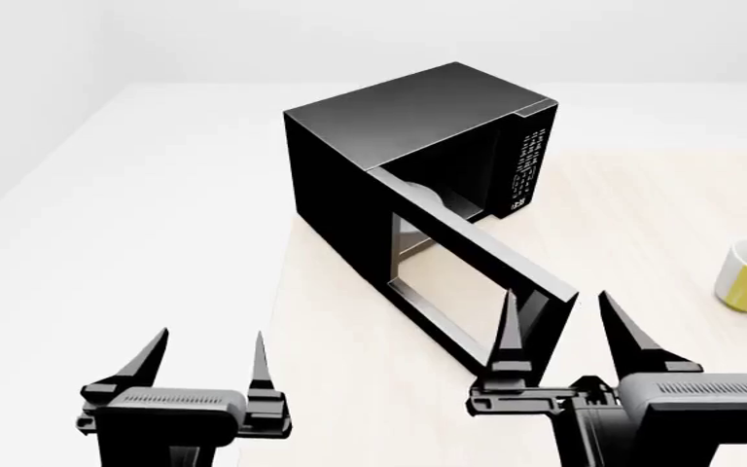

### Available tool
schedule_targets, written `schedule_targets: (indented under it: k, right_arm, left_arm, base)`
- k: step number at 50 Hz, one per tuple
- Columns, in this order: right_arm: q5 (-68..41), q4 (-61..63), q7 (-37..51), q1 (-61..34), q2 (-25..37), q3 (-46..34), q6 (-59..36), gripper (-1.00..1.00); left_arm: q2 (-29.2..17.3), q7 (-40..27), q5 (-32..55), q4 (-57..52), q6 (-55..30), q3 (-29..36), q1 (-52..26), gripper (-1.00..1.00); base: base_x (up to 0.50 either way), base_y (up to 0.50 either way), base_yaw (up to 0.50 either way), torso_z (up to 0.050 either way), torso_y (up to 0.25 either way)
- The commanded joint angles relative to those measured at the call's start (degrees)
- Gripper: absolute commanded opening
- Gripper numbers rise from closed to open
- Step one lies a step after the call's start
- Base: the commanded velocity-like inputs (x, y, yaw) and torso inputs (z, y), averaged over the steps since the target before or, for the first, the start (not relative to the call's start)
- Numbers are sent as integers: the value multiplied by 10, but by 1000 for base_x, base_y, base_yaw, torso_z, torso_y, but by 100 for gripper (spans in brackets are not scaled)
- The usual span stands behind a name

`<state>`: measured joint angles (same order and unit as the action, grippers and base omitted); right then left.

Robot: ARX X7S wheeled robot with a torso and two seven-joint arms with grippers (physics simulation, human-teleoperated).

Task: Close the microwave.

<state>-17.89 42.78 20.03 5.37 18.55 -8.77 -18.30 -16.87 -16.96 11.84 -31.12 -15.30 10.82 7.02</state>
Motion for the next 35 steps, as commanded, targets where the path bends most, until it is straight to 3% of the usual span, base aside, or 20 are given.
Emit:
schedule_targets:
  k: [1, 17, 35]
  right_arm:
    - [-15, 61, 30, -19, 21, 10, -83, 100]
    - [-49, 116, 55, -64, 42, 19, -177, 100]
    - [-75, 134, 74, -84, 55, 25, -198, 100]
  left_arm:
    - [-4, -4, 5, -10, -12, 1, -3, 100]
    - [-6, -5, 5, -2, 2, 3, 3, 100]
    - [-8, -8, 6, 5, 5, 6, 0, 100]
  base:
    - [0, 0, 0, 0, 0]
    - [1, 0, 0, 0, 0]
    - [467, 0, 0, 0, 0]
